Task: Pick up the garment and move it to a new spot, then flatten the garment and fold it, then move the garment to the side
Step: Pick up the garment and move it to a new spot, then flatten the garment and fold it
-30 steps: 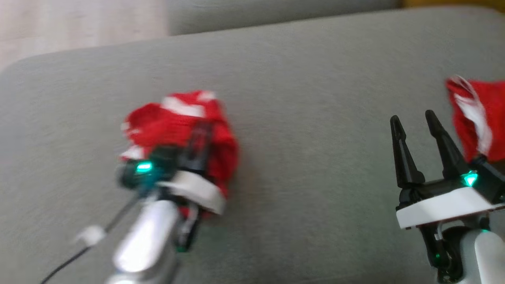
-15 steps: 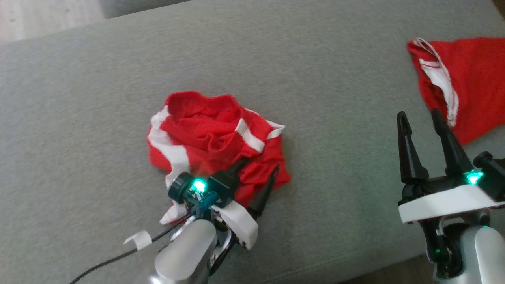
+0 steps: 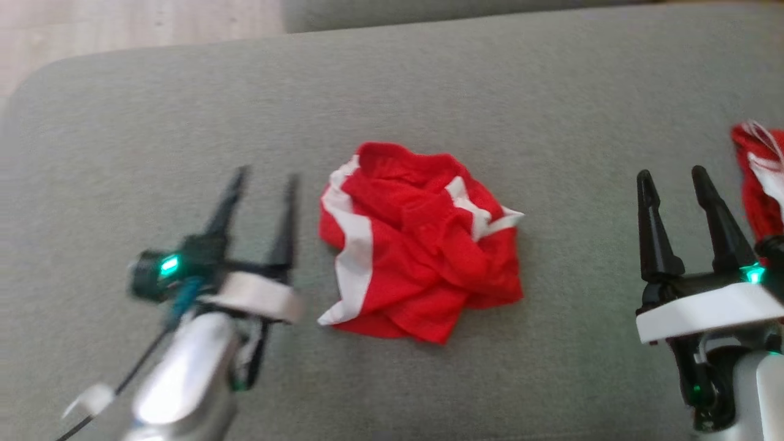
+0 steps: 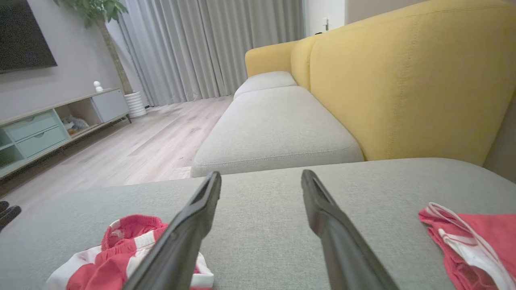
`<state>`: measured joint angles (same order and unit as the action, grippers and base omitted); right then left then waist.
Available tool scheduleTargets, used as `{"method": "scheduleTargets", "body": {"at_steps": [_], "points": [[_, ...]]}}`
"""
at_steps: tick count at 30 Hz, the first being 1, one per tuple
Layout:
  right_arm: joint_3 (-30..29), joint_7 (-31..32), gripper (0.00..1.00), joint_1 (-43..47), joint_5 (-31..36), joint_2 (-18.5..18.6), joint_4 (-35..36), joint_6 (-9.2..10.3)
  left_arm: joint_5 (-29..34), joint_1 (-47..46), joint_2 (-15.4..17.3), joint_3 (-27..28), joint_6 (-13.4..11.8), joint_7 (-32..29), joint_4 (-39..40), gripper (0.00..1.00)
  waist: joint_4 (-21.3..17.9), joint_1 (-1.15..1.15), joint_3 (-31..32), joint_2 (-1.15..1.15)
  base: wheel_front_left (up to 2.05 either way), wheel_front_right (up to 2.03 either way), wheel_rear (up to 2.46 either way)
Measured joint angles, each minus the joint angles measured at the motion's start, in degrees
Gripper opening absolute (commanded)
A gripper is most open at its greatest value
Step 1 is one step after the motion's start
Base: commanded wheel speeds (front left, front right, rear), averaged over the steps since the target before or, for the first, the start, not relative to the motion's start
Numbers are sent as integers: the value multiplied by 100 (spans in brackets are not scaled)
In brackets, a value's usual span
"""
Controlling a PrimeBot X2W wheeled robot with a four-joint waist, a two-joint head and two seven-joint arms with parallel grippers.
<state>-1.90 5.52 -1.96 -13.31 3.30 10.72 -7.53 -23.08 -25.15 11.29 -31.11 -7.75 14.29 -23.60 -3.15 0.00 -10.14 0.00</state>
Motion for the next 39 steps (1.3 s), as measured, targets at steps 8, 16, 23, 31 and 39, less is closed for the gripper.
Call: {"method": "scheduleTargets", "body": {"at_steps": [8, 16, 23, 31, 39], "points": [[-2, 172, 100, 152, 54, 16, 27, 0, -490, 730, 683, 840, -177, 0, 245, 100, 444, 0, 257, 0, 0, 0, 0], [9, 343, 100, 541, 80, 19, 15, 0, -637, 1529, 982, 894, -248, -261, 1013, 100, 503, 0, 561, 0, 0, 0, 0], [151, 437, 100, 751, 79, 19, 25, 0, -610, 2009, 1116, 866, -588, -568, 1694, 100, 328, 0, 745, 0, 0, 0, 0], [187, 443, 100, 753, 69, 67, 26, 0, -611, 2230, 1188, 849, -747, -734, 1983, 100, 256, 0, 848, 0, 0, 0, 0], [180, 459, 100, 751, 70, 73, 26, 0, -611, 2230, 1222, 849, -822, -823, 2062, 100, 285, 0, 815, 0, 0, 0, 0]]}}
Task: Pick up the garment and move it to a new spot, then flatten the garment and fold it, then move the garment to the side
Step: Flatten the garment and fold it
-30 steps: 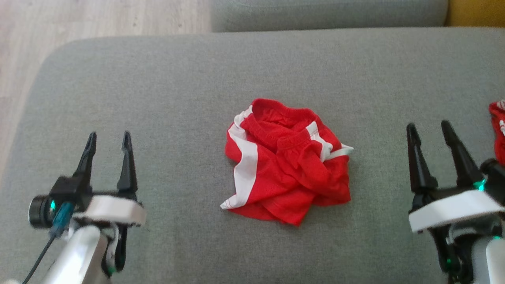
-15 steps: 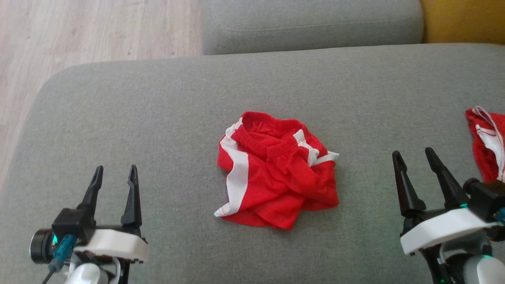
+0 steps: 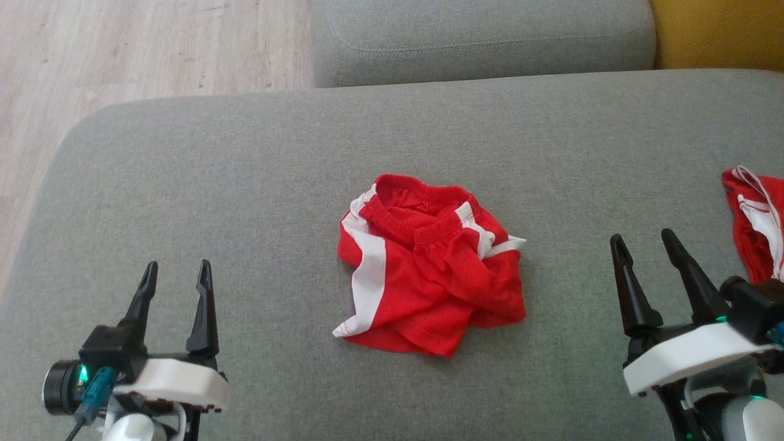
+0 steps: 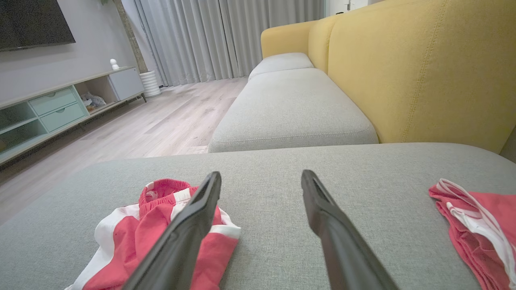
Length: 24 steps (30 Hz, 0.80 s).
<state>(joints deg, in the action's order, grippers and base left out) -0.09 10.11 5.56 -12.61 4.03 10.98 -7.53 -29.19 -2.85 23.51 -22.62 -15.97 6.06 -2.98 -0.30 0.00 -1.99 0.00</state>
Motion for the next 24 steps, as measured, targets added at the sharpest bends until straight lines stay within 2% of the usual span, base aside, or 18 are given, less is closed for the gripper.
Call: {"method": "scheduleTargets", "body": {"at_steps": [6, 9, 13, 17, 18, 19, 24], "points": [[-1, 40, 100, -3, 0, 9, 0, 0, 0, 0, 16, -5, -16, -1, 25, 100, 1, 0, -25, 0, 0, 0, 0], [157, 209, 100, -14, -31, 127, -22, 0, 0, 0, 24, -5, -18, -1, 42, 100, 1, 0, -65, 0, 0, 0, 0], [860, 656, 100, -261, -344, 506, -153, 0, 0, -30, 30, -10, -24, -1, 92, 100, 7, 0, -206, 0, 0, 0, 0], [1586, 1081, 100, -1082, -728, 925, -316, 0, 1, -240, 20, -99, -8, -1, 94, 100, 79, 1, -405, 0, 0, 0, 0], [1586, 1081, 100, -1082, -728, 925, -316, 0, 1, -240, 20, -99, -8, -1, 94, 100, 79, 1, -405, 0, 0, 0, 0], [1946, 1302, 100, -1563, -884, 1147, -430, 0, 5, -431, -9, -153, 44, 2, 78, 100, 149, 1, -515, 0, 0, 0, 0], [2965, 1839, 100, -2606, -1295, 1599, -789, 0, 92, -801, -138, -247, 143, 66, -56, 100, 380, 2, -778, 0, 0, 0, 0]]}}
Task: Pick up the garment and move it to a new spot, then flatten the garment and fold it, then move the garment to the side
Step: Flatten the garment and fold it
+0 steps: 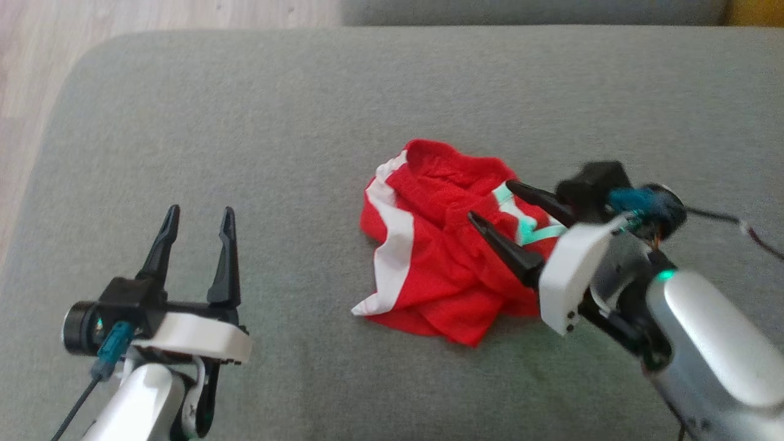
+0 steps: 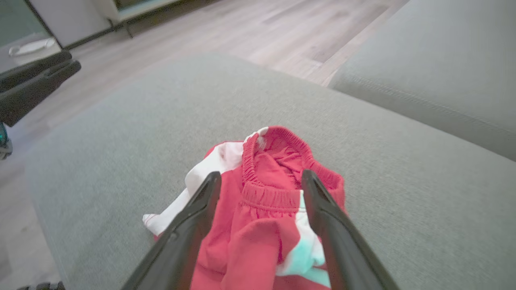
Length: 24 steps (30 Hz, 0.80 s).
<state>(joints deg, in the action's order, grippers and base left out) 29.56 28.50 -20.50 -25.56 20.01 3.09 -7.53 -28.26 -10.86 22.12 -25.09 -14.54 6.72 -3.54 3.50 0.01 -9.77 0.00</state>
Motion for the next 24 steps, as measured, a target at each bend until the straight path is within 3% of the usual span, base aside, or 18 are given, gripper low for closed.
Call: {"method": "scheduleTargets", "body": {"at_steps": [11, 12, 13, 14, 15, 20, 24], "points": [[1406, 1428, 100, -1374, -637, 855, -929, 0, 0, -322, -263, -86, 102, 407, -475, 100, 444, 0, -327, 0, 0, 0, 0], [1475, 1567, 95, -1396, -703, 900, -979, 0, 1, -322, -281, -87, 102, 437, -499, 100, 460, 0, -326, 0, 0, 0, 0], [1492, 1672, 16, -1401, -784, 928, -1007, 0, 0, -322, -297, -88, 104, 465, -522, 100, 475, -1, -323, 0, 0, 0, 0], [1502, 1724, 16, -1402, -833, 961, -1009, 0, 0, -322, -307, -88, 144, 488, -545, 100, 489, -1, -320, 0, 0, 0, 0], [1483, 1747, 0, -1402, -886, 970, -1012, 0, 0, -322, -315, -88, 152, 495, -559, 100, 501, -1, -317, 0, 0, 0, 0], [1109, 1564, 0, -1382, -1020, 955, -933, 0, 0, -322, -335, -86, 153, 548, -653, 100, 485, -1, -272, 0, 0, 0, 0], [261, 1124, 0, -1073, -1050, 809, -812, 0, -1, -317, -332, -78, 148, 555, -666, 100, 383, -1, -212, 0, 0, 0, 0]]}}
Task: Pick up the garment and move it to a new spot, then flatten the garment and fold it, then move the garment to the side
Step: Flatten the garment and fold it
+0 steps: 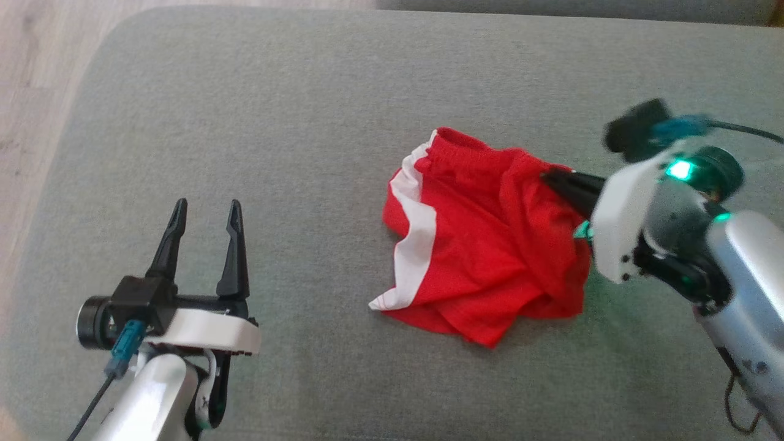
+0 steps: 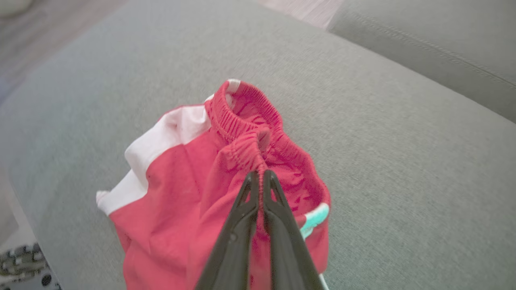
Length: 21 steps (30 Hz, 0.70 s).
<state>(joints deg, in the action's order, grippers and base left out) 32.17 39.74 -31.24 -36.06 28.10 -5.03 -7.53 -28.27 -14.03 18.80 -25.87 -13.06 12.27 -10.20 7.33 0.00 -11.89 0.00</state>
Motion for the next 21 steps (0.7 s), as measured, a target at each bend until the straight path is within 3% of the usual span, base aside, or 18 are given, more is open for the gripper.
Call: {"method": "scheduleTargets", "body": {"at_steps": [6, 11, 16, 21], "points": [[-1817, -459, 0, 1279, 57, -667, 63, 0, 0, 26, 55, 8, -7, -2, 22, 100, -271, 0, 72, 0, 0, 0, 0], [-3108, -528, 0, 2554, 294, -1480, 290, 0, -1, 35, 118, 9, -13, -18, 115, 100, -505, 0, 80, 0, 0, 0, 0], [-3908, -526, 0, 3598, 508, -2223, 592, 0, -2, 35, 175, 0, -12, -69, 144, 100, -679, 0, 42, 0, 0, 0, 0], [-4354, -439, 0, 4359, 552, -2536, 870, 0, -5, 36, 248, 1, -48, -132, 209, 100, -792, 0, 25, 0, 0, 0, 0]]}}
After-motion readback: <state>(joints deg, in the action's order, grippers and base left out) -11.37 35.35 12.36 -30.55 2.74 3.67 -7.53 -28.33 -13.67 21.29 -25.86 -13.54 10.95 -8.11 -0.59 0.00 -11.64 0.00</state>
